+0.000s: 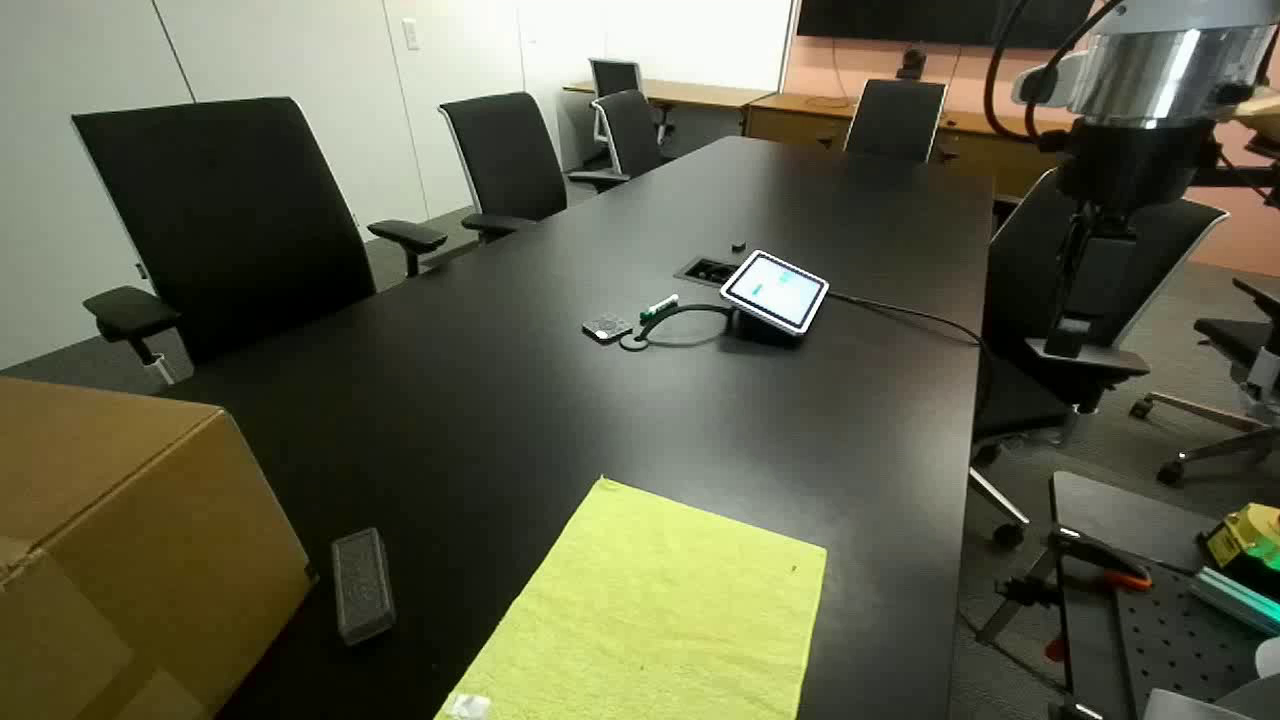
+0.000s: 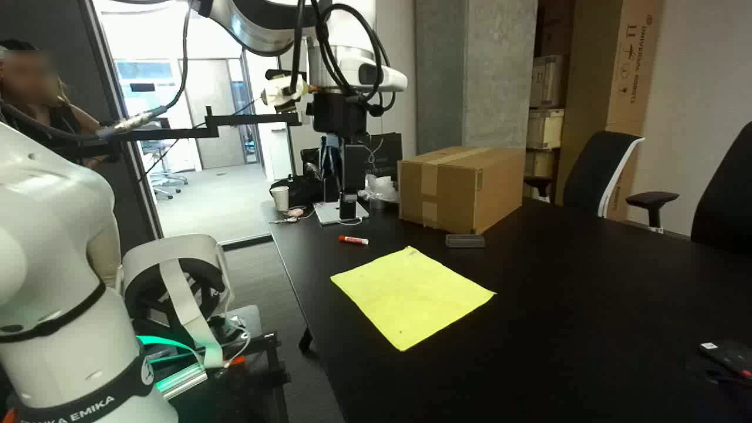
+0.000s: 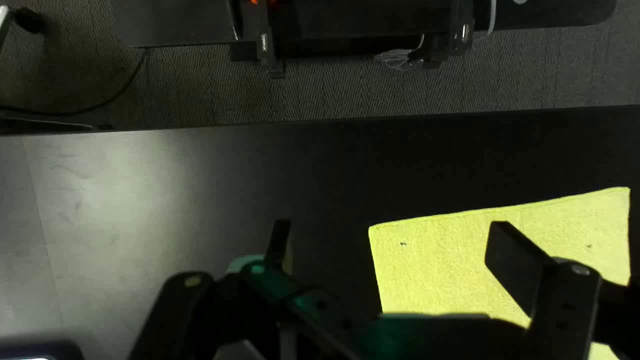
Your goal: Fold the towel on the table in half.
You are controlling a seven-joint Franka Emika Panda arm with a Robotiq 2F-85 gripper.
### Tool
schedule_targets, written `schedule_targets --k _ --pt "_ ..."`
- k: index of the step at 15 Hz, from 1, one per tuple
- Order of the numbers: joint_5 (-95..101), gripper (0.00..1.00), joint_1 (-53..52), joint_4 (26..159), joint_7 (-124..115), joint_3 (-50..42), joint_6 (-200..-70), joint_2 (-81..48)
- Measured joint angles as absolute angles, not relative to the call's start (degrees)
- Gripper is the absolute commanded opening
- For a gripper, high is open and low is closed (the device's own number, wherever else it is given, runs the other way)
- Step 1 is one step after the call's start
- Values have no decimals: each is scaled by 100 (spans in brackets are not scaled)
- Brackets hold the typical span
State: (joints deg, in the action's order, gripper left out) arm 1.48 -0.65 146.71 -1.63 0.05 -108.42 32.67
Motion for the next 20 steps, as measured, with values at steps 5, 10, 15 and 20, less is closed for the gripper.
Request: schedule_targets --k 5,10,15,20 --pt "148 100 -65 14669 -163 5 -10844 3266" --pt "148 100 -65 14676 -163 5 -10843 3253" --pt "177 100 -72 14738 -171 70 -11630 2636" --pt "162 100 -138 14672 -204 267 -13451 1007"
